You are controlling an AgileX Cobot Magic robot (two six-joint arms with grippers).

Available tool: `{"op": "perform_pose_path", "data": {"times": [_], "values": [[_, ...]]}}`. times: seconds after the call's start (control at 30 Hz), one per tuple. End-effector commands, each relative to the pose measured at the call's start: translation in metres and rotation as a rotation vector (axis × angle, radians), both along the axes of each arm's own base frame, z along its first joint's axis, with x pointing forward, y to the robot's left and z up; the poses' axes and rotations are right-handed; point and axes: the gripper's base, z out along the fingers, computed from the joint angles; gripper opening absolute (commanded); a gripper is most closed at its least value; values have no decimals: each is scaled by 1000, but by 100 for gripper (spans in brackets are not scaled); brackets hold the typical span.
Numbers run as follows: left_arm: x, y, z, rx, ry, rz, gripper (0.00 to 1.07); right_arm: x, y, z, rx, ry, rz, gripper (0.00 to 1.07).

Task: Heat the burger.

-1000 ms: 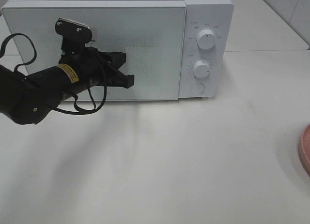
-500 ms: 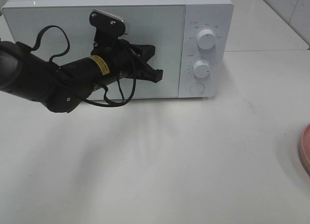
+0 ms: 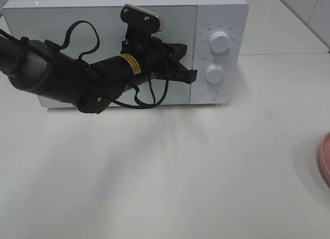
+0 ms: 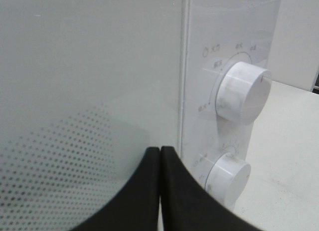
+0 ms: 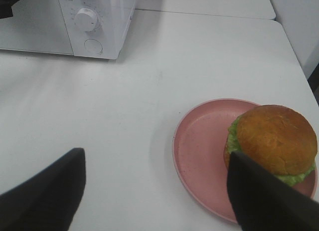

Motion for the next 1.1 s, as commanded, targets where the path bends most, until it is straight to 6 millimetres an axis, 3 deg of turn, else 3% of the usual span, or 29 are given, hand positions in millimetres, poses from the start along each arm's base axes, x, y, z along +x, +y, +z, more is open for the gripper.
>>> {"op": "perform_pose_path", "data": {"times": [0.03,0.17,0.3,0.33,0.4,0.43,0.5,0.53,0.57,0.6,0.63,0.8,0.87,0.97,1.1], "values": [[12,8,24,-71,29,99,0,-4,0,-1,10,-30,-8,75],[-3,1,36,-41,24,50,0,-4,0,-1,10,-30,-8,75],[-39,-1,49,-8,60,-4,0,-4,0,-1,10,-30,-8,75],[-39,-1,49,-8,60,-4,0,-4,0,-1,10,-30,-8,75],[-61,3,56,6,72,-32,12,-4,0,-1,10,-30,-8,75],[-61,3,56,6,72,-32,12,-4,0,-1,10,-30,-8,75],[-86,17,59,21,89,-50,62,-4,0,-1,10,-30,-8,75],[-86,17,59,21,89,-50,62,-4,0,-1,10,-30,-8,75],[-91,21,57,29,98,-50,78,-4,0,-1,10,-30,-8,75],[-91,21,57,29,98,-50,78,-4,0,-1,10,-30,-8,75],[-101,31,58,41,110,-49,102,-4,0,-1,10,-30,-8,75],[-120,51,60,82,158,-40,99,-4,0,-1,10,-30,-8,75],[-137,68,63,160,213,-37,99,-4,0,-1,10,-30,-8,75],[-142,72,64,199,229,-41,99,-4,0,-1,10,-30,-8,75],[-156,91,69,428,284,-60,99,-4,0,-1,10,-30,-8,75]]}}
